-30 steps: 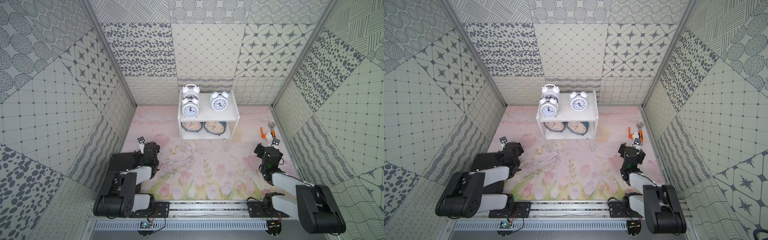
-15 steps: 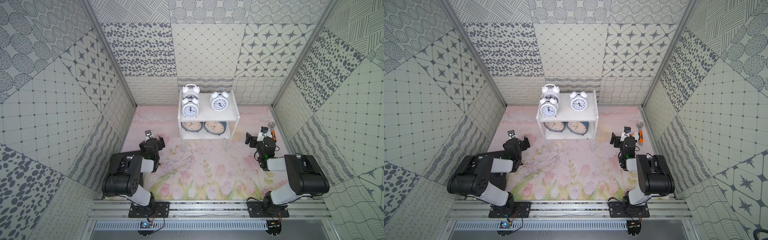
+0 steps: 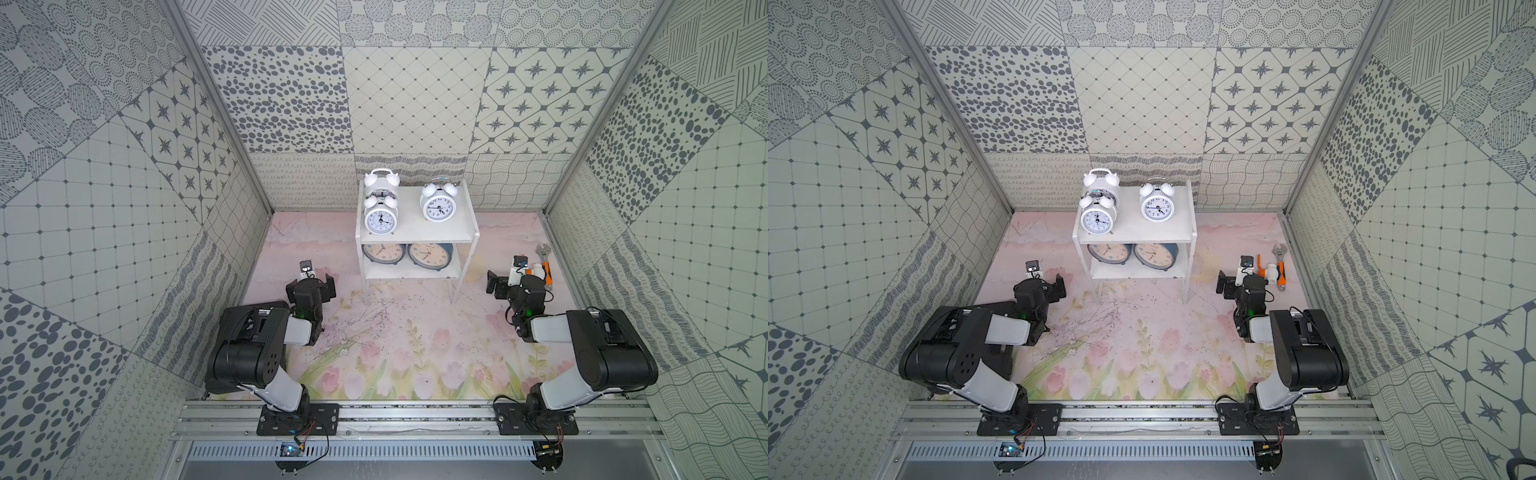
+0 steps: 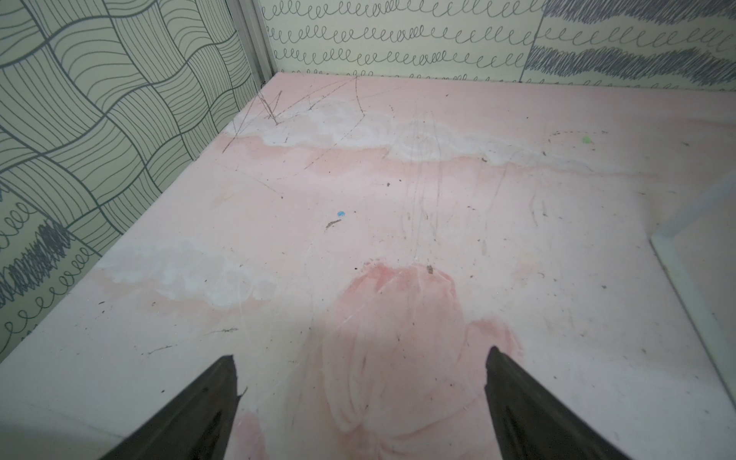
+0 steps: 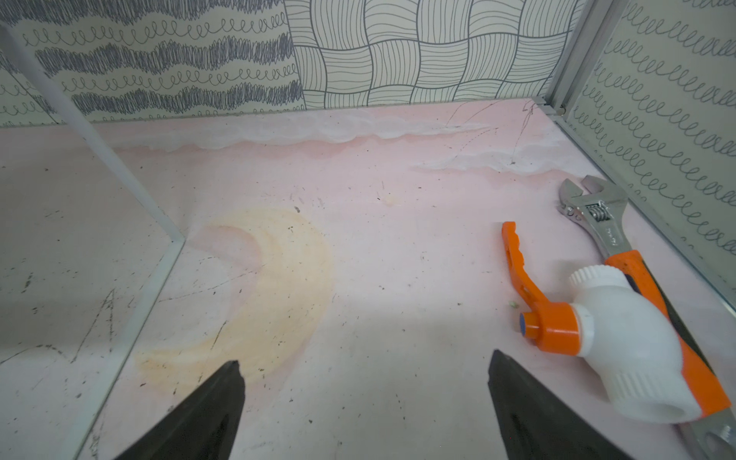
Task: Place the alarm clocks on the shelf by style
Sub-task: Reset both arms
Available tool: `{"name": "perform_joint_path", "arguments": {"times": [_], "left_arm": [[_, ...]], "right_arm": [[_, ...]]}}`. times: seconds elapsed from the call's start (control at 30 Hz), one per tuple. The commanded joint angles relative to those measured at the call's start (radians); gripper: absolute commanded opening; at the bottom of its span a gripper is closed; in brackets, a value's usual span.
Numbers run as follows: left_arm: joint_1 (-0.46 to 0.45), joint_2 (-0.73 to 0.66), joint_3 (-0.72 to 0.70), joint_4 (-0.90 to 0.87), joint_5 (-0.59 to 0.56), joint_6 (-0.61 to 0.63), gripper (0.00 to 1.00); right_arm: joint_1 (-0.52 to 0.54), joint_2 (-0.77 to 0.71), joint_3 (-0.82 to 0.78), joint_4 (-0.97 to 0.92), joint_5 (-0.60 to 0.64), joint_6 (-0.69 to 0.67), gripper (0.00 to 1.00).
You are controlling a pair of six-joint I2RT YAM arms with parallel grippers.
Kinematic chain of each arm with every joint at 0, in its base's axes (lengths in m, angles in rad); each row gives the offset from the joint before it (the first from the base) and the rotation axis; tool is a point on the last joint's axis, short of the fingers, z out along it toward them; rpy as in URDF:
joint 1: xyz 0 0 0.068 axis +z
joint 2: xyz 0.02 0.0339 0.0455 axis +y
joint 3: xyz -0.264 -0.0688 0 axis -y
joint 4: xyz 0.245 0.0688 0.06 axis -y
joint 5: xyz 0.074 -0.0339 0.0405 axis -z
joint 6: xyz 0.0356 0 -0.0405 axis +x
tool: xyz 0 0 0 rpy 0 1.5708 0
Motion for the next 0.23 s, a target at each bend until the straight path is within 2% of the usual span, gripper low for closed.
{"name": "perform_joint_path", "arguments": {"times": [0.0, 0.2], "left_arm": [[-0.007, 0.0, 0.003, 0.053, 0.019, 0.031, 0.99], [-0.006, 0.0, 0.005, 0.05, 0.022, 0.031, 0.99]], "right_arm": [[0.002, -0.008, 0.02, 0.023, 0.012, -0.009, 0.99], [0.005, -0.008, 0.028, 0.008, 0.005, -0.019, 0.99]]}}
